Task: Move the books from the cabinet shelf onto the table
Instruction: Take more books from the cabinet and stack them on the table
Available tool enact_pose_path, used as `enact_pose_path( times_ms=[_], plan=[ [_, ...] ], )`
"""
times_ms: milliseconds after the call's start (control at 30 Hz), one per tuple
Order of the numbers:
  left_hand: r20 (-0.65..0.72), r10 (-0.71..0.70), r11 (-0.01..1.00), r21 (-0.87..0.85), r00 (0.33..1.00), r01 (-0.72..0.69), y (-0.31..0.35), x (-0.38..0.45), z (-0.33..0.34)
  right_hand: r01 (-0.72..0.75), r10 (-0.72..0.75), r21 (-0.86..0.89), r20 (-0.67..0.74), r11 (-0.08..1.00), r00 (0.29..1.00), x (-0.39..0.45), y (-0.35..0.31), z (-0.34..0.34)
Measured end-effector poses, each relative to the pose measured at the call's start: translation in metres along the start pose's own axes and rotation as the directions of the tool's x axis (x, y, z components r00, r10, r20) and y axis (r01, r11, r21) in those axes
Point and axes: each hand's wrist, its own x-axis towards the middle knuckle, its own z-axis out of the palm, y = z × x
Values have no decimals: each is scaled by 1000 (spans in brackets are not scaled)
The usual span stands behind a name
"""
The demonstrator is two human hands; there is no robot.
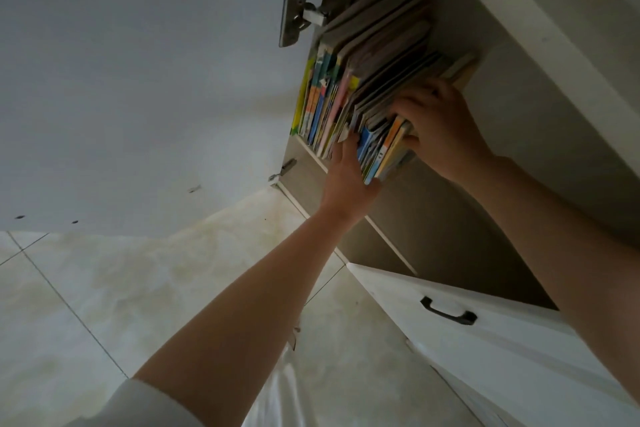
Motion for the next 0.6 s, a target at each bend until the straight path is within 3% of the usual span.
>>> enact_pose_path(
  times_ms=[267,600],
  plan=[
    [-51,51,999,-14,997,-52,-8,-6,13,-50,51,37,-23,998,998,-11,1,-2],
    [21,35,998,-50,999,-34,-11,-1,24,-124,127,-26,193,992,973,-22,1,-13]
  ],
)
